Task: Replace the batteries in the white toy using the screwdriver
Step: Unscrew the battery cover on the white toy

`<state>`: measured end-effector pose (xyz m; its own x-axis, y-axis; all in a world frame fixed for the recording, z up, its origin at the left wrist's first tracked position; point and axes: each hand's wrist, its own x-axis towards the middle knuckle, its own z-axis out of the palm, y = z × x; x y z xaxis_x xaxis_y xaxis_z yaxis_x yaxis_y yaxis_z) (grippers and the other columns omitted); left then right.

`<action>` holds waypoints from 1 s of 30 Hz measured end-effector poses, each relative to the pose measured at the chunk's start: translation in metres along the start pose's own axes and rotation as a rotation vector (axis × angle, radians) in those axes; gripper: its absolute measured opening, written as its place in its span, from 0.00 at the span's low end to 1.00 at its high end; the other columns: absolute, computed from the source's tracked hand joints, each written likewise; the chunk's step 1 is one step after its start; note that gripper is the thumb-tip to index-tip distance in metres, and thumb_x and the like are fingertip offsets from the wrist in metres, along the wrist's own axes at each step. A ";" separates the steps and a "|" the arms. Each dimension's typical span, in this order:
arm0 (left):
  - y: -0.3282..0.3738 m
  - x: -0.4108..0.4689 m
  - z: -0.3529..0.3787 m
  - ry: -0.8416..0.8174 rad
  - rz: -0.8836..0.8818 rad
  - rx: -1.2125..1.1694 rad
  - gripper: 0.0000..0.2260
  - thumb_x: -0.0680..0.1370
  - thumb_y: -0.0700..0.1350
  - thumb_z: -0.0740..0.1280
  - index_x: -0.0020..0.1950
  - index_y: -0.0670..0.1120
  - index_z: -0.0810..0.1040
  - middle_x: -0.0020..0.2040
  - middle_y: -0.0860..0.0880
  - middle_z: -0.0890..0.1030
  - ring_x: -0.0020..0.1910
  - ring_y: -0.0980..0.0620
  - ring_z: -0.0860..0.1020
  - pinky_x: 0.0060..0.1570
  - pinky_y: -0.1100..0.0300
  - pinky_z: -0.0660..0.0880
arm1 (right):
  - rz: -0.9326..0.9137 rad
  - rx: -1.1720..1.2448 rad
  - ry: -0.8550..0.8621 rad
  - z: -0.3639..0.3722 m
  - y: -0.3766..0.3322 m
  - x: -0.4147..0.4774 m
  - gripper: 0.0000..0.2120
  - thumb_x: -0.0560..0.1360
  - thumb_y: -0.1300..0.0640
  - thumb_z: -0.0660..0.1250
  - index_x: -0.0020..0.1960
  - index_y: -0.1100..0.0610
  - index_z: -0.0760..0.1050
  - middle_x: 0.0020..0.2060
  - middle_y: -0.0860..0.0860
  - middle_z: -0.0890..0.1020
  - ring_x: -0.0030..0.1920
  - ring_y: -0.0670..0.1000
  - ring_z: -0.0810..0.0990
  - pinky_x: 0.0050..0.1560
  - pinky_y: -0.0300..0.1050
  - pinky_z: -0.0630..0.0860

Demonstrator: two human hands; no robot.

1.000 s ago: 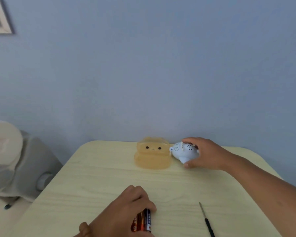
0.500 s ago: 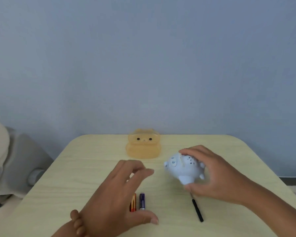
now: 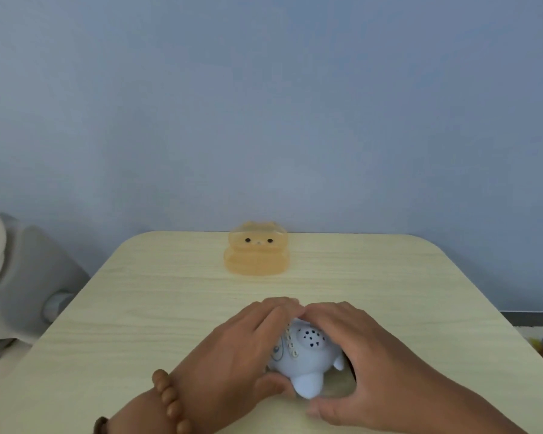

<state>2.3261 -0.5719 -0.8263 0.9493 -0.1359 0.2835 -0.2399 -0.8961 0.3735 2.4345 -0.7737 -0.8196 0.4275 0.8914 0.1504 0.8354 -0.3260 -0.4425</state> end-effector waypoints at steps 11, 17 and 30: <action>0.007 0.006 -0.001 -0.010 0.007 -0.001 0.35 0.69 0.69 0.67 0.70 0.66 0.53 0.68 0.72 0.59 0.57 0.80 0.63 0.51 0.83 0.62 | 0.152 0.154 0.125 0.002 0.027 -0.006 0.26 0.65 0.34 0.74 0.61 0.37 0.74 0.56 0.36 0.76 0.63 0.39 0.71 0.65 0.38 0.67; 0.010 0.017 0.003 0.039 0.117 0.132 0.41 0.67 0.63 0.72 0.74 0.59 0.55 0.75 0.61 0.60 0.68 0.63 0.67 0.59 0.72 0.68 | 0.205 0.347 -0.006 -0.013 0.031 0.004 0.19 0.70 0.34 0.67 0.50 0.47 0.83 0.62 0.32 0.75 0.69 0.37 0.68 0.65 0.45 0.71; -0.011 0.034 0.004 -0.184 -0.145 -0.268 0.38 0.65 0.58 0.77 0.68 0.66 0.59 0.68 0.67 0.70 0.63 0.68 0.72 0.58 0.68 0.73 | 0.357 0.018 0.034 -0.009 0.036 -0.043 0.42 0.59 0.28 0.71 0.70 0.35 0.63 0.66 0.22 0.58 0.70 0.27 0.54 0.61 0.22 0.59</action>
<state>2.3620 -0.5689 -0.8243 0.9923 -0.1107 0.0556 -0.1211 -0.7721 0.6239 2.4493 -0.8265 -0.8340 0.7028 0.7113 0.0122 0.6250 -0.6092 -0.4881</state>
